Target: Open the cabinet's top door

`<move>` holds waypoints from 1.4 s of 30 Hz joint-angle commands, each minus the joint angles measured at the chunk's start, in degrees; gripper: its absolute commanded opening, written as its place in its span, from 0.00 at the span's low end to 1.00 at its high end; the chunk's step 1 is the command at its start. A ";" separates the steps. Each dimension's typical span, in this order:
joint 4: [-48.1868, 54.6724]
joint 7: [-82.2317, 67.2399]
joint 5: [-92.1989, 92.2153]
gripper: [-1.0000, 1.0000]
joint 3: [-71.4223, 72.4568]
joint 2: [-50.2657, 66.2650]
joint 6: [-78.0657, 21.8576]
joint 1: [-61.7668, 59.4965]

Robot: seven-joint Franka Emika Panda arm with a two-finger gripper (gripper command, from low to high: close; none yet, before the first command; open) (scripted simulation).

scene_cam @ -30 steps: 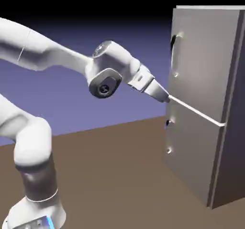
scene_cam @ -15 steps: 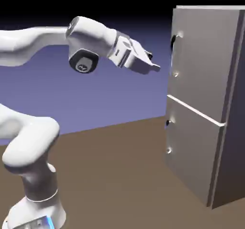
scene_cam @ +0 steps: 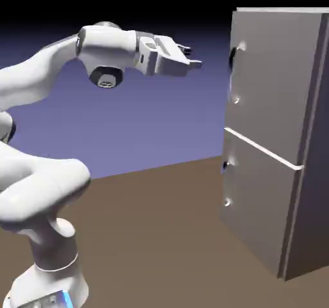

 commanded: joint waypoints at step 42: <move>-13.10 -36.86 42.47 0.00 1.77 -10.01 -58.63 -25.26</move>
